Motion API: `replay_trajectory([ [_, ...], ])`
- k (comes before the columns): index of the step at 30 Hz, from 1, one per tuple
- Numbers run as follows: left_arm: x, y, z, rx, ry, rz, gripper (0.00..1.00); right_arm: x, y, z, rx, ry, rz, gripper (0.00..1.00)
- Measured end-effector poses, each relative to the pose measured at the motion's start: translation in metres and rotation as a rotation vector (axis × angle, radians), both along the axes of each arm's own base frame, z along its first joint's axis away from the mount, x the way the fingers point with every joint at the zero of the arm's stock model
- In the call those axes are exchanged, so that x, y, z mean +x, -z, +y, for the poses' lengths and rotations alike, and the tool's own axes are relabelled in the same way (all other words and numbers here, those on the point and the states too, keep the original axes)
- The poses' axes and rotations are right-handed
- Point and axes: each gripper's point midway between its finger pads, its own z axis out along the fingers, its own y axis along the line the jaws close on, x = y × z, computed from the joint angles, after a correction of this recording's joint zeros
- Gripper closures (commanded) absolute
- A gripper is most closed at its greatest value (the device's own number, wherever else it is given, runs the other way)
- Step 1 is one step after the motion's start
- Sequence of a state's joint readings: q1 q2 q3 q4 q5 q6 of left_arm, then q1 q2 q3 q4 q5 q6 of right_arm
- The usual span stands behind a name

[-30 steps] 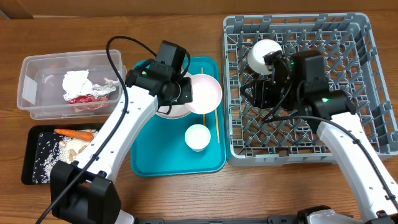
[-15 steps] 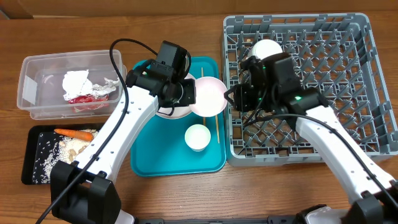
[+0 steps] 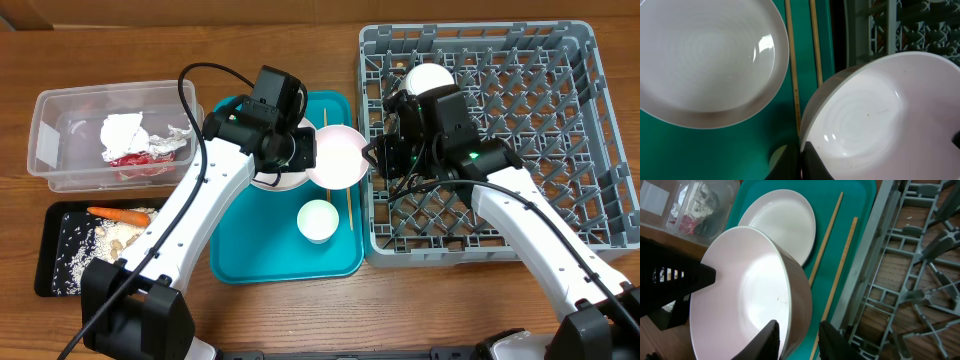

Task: Sort waste into correct bins and load items into the dishwasher
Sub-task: 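Lift the bowl and pass it to the right gripper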

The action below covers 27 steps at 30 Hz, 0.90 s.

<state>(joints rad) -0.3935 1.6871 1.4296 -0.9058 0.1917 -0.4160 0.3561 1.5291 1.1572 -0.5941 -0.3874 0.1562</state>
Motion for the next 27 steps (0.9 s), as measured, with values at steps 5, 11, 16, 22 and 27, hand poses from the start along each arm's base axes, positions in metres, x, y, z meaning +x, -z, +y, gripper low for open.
replay_trajectory([
  [5,0.0,0.0,-0.001,-0.003,0.003,-0.001,0.96,0.0,0.0,0.0,0.0,0.0,0.0,0.71],
  [11,-0.002,-0.002,-0.012,-0.014,0.029,-0.016,0.96,0.0,0.0,0.0,-0.001,0.0,0.0,0.71],
  [16,-0.003,-0.002,-0.014,-0.011,0.035,-0.015,0.96,0.001,0.0,-0.001,-0.005,0.004,-0.001,0.87],
  [22,-0.003,-0.002,-0.015,-0.016,0.037,-0.013,0.95,0.005,0.004,-0.008,-0.041,0.033,-0.01,0.96],
  [27,-0.003,-0.003,-0.017,-0.027,0.049,-0.016,0.73,0.005,0.008,-0.008,-0.045,0.033,-0.002,0.96],
])
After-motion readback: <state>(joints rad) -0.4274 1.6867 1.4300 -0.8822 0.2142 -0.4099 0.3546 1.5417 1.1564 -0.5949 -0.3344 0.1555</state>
